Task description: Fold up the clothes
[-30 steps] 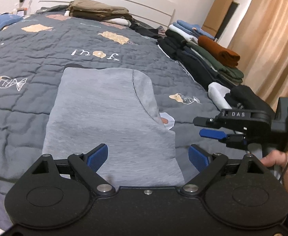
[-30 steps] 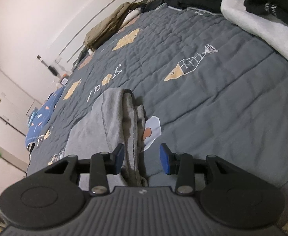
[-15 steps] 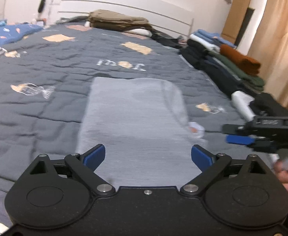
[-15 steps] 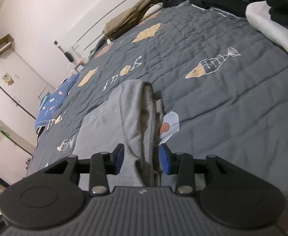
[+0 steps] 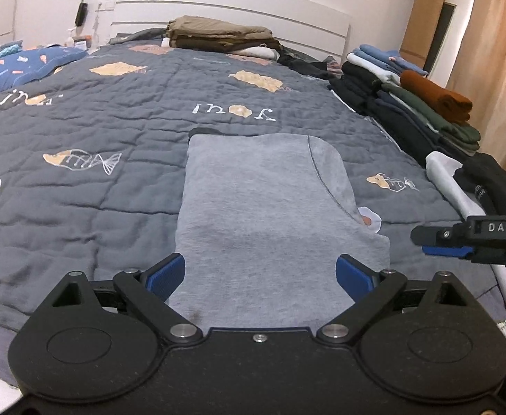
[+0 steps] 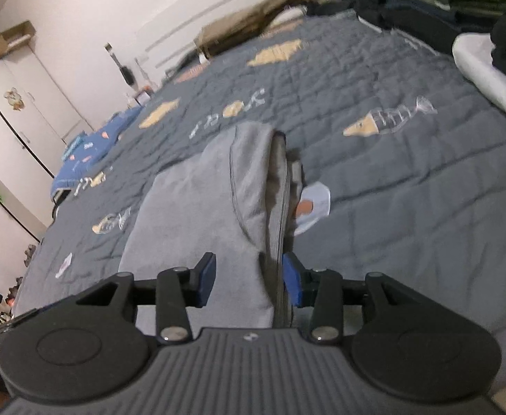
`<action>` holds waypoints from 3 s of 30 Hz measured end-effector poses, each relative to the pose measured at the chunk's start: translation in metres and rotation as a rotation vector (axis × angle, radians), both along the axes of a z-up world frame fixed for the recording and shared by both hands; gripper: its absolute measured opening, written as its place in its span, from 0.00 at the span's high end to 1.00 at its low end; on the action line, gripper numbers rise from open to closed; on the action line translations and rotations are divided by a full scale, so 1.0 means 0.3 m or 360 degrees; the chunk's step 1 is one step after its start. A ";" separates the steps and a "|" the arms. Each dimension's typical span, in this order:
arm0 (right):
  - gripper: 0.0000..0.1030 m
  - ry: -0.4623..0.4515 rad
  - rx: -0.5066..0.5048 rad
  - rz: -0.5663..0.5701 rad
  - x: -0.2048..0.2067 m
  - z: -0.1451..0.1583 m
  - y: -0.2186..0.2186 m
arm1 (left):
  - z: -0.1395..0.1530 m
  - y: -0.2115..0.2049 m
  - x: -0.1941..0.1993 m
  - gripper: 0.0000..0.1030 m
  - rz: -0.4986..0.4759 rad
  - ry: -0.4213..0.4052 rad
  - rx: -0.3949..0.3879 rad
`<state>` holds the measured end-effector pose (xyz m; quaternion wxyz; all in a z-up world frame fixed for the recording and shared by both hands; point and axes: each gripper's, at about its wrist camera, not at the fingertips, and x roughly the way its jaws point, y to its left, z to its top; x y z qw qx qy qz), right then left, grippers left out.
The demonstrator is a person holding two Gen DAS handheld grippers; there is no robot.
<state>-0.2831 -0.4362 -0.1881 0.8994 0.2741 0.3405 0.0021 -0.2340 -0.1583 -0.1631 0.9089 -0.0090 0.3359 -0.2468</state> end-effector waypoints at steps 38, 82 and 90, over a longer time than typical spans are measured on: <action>0.52 0.0172 -0.0027 -0.0036 -0.055 0.062 0.144 | 0.185 0.138 0.198 0.08 -0.0274 0.0083 0.0100; 0.52 0.0312 -0.0184 0.0098 -0.030 0.178 0.253 | 0.222 0.168 0.086 0.06 -0.0405 0.0162 0.0181; 0.52 0.0270 -0.0016 0.0102 -0.033 0.079 0.116 | 0.180 0.174 0.162 0.06 -0.0318 0.0212 0.0067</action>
